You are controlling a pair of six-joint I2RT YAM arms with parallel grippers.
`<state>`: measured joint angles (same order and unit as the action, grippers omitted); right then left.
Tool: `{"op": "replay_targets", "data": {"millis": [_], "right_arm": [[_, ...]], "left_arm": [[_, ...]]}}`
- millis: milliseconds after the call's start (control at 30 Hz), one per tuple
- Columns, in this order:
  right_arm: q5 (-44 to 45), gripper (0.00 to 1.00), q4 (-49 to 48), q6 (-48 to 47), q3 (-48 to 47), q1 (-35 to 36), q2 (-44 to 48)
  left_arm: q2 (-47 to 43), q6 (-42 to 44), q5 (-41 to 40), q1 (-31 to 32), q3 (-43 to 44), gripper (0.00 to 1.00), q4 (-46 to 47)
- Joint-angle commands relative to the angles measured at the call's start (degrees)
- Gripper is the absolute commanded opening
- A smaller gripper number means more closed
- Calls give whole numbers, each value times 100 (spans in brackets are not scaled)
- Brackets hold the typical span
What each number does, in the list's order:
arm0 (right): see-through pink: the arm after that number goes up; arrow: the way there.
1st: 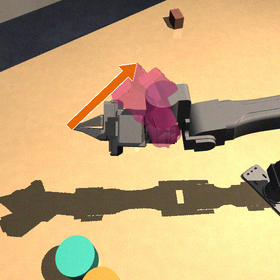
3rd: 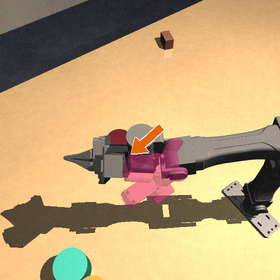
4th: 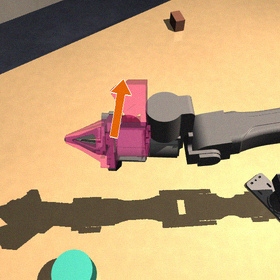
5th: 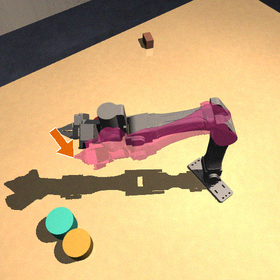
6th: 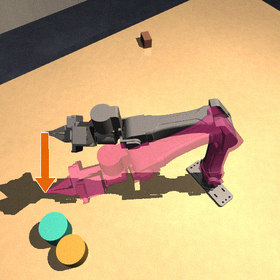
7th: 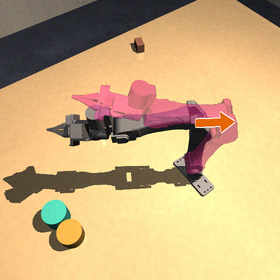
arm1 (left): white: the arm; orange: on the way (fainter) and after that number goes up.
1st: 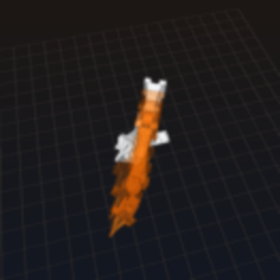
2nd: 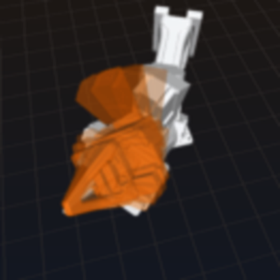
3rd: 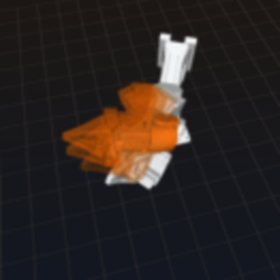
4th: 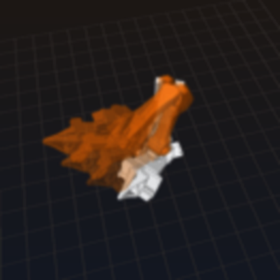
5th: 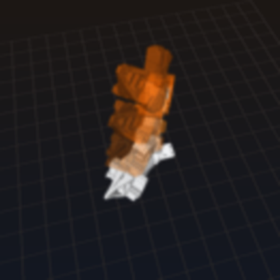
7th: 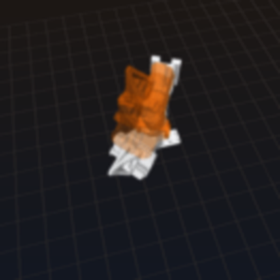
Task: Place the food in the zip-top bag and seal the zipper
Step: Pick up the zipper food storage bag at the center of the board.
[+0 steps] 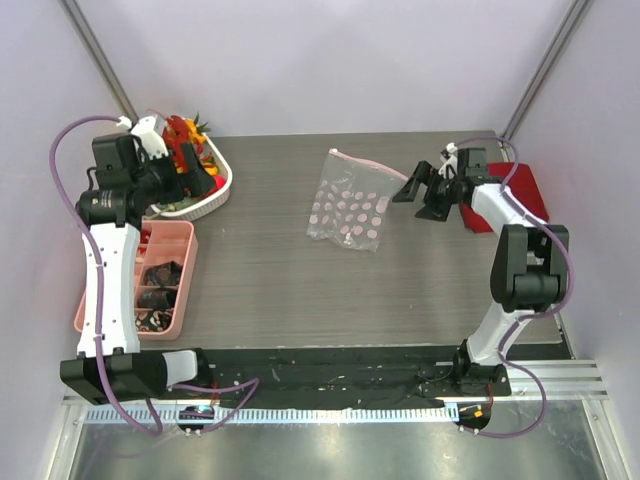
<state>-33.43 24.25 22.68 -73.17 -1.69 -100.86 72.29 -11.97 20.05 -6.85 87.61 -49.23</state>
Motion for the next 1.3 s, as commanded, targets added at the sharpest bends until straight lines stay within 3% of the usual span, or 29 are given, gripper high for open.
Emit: {"op": "replay_targets", "data": {"millis": [0,333,600,767,800,867,900,933,967,1033,1267], "right_arm": [[-234,100,-745,536,-154,143,-564],[-436,100,-2055,1520,-716,169,-1988],[-787,97,-3566,2731,-1269,169,-3114],[-998,73,-4060,3181,-1963,169,-3572],[-1016,62,-4060,3173,-2060,169,-3572],[-1034,48,-4042,3146,-2254,152,-3502],[-1043,32,-3999,3094,-2298,143,-3371],[-1060,25,-3911,2876,-2412,134,-3283],[-1060,12,-3615,2683,-2465,126,-3195],[-1069,1,-3375,2209,-2501,134,-2809],[-981,1,-2373,576,-2510,169,-1342]], "left_arm": [[-198,-86,516,-9,-192,100,581],[-365,-350,886,-9,-816,100,1170],[-49,-403,974,-9,-843,100,1241],[180,-429,1035,-9,-711,100,1109],[232,-429,1053,-9,-693,100,1091],[294,-421,1106,-9,-623,99,1030],[320,-429,1176,-9,-597,98,1030],[329,-421,1202,-9,-553,96,1030],[338,-455,1203,-9,-535,96,1030],[356,-508,1255,-9,-482,96,1047],[400,-728,1501,-18,-280,100,1126]]}}
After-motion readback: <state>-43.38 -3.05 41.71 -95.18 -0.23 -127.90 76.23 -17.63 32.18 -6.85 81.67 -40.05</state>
